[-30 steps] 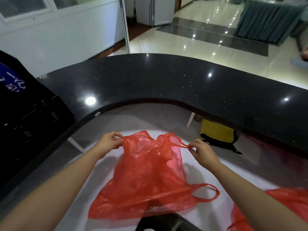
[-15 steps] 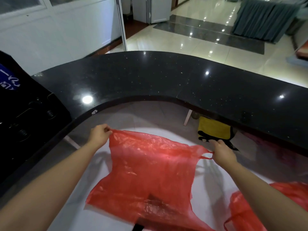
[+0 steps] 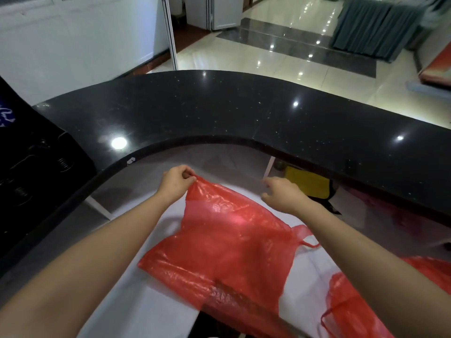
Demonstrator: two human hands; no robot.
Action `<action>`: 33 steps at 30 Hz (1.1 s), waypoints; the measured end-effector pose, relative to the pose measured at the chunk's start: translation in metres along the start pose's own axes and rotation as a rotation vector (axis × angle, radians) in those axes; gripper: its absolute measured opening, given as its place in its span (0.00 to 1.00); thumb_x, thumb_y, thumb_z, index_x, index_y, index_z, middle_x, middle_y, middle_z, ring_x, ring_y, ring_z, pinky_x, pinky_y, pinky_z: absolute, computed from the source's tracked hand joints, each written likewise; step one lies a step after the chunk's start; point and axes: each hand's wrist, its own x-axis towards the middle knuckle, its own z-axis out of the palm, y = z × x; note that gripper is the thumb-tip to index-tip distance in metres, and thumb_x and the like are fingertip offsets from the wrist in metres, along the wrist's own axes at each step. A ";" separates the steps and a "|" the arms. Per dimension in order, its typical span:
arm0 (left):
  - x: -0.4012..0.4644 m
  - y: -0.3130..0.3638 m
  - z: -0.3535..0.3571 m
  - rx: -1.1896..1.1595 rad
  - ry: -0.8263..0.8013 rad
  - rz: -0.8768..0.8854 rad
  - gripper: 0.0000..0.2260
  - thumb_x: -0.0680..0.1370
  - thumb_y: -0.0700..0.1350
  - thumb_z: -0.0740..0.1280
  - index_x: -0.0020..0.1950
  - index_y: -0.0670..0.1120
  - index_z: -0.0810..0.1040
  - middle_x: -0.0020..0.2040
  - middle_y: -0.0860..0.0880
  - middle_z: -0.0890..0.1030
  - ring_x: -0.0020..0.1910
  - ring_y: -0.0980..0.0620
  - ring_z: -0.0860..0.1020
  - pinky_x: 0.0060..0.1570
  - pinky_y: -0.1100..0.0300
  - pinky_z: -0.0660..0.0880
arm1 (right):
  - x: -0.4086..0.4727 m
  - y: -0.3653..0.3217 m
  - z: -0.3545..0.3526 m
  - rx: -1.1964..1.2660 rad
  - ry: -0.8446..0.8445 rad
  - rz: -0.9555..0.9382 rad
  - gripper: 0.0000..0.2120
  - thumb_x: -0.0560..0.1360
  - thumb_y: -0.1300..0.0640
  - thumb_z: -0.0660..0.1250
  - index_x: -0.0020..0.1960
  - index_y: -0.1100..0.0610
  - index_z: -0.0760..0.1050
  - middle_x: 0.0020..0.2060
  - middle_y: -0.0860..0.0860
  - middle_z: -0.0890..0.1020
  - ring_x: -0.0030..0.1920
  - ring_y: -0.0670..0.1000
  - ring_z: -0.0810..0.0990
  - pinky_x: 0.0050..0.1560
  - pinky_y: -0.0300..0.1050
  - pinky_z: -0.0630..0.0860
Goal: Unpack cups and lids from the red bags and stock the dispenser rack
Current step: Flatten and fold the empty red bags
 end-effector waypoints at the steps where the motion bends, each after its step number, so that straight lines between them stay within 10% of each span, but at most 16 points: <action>1: -0.001 0.006 0.004 -0.014 -0.026 0.021 0.04 0.75 0.45 0.74 0.47 0.53 0.82 0.40 0.55 0.82 0.44 0.55 0.80 0.45 0.61 0.73 | 0.004 -0.012 0.000 0.078 0.038 -0.046 0.26 0.79 0.47 0.62 0.75 0.54 0.68 0.69 0.54 0.76 0.66 0.58 0.76 0.65 0.56 0.74; 7: -0.009 0.038 0.023 -0.079 -0.145 0.141 0.08 0.75 0.44 0.74 0.50 0.55 0.81 0.42 0.58 0.82 0.45 0.60 0.80 0.46 0.65 0.75 | 0.030 -0.063 0.008 0.491 0.023 -0.084 0.28 0.76 0.41 0.71 0.71 0.55 0.74 0.65 0.51 0.80 0.63 0.52 0.78 0.59 0.43 0.72; 12: -0.019 0.039 0.028 -0.192 -0.239 0.162 0.10 0.75 0.43 0.75 0.51 0.56 0.80 0.44 0.56 0.84 0.45 0.64 0.82 0.48 0.65 0.78 | 0.040 -0.068 0.013 0.592 0.088 -0.054 0.07 0.75 0.49 0.72 0.49 0.52 0.84 0.43 0.49 0.85 0.45 0.50 0.83 0.44 0.45 0.77; 22: -0.068 -0.077 -0.001 0.174 -0.726 -0.167 0.18 0.79 0.57 0.69 0.64 0.48 0.80 0.59 0.51 0.81 0.55 0.52 0.79 0.54 0.60 0.74 | 0.032 -0.034 0.030 0.755 0.213 0.005 0.04 0.77 0.54 0.72 0.45 0.53 0.83 0.38 0.47 0.84 0.40 0.46 0.81 0.39 0.40 0.73; 33: -0.133 -0.103 0.006 -0.142 -0.329 -0.391 0.03 0.78 0.41 0.72 0.46 0.43 0.84 0.39 0.48 0.84 0.39 0.53 0.81 0.39 0.60 0.74 | 0.020 -0.003 0.046 0.905 0.276 0.023 0.06 0.76 0.53 0.72 0.40 0.49 0.82 0.36 0.46 0.85 0.38 0.46 0.81 0.42 0.46 0.79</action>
